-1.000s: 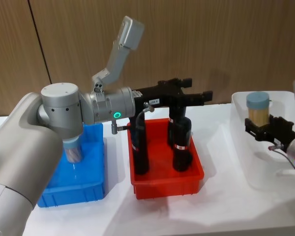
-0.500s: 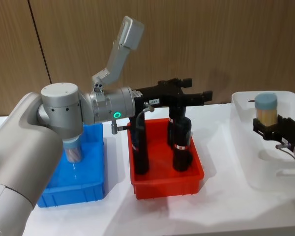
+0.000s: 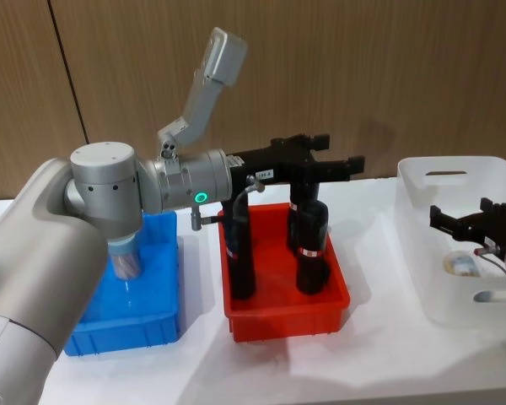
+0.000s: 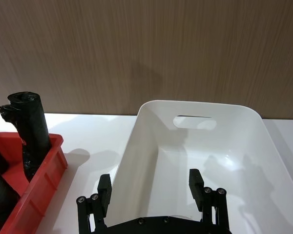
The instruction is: Pick the cotton swabs from the blue box and place them into the white box.
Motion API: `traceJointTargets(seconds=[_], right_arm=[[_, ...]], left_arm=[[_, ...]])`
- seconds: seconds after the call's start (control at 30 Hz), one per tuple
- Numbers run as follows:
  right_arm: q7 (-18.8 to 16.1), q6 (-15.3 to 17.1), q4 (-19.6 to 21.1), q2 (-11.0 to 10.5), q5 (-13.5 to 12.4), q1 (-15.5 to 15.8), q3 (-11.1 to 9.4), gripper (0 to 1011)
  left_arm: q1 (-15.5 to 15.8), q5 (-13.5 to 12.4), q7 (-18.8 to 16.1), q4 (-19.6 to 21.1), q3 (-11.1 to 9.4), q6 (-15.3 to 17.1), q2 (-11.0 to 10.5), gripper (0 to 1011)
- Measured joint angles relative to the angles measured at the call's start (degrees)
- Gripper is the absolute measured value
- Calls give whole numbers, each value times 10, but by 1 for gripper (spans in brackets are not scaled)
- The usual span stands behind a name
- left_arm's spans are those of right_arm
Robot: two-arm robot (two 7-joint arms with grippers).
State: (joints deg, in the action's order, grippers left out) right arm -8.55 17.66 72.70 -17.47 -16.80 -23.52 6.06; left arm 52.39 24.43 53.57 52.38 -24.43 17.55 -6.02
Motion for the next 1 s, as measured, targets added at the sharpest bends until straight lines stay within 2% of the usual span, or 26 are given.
traceJointTargets(seconds=[1.0], right_arm=[[-4, -8, -1, 0, -2, 0, -2, 1002]], left_arm=[[0, 0, 0, 0, 0, 0, 0, 1004]])
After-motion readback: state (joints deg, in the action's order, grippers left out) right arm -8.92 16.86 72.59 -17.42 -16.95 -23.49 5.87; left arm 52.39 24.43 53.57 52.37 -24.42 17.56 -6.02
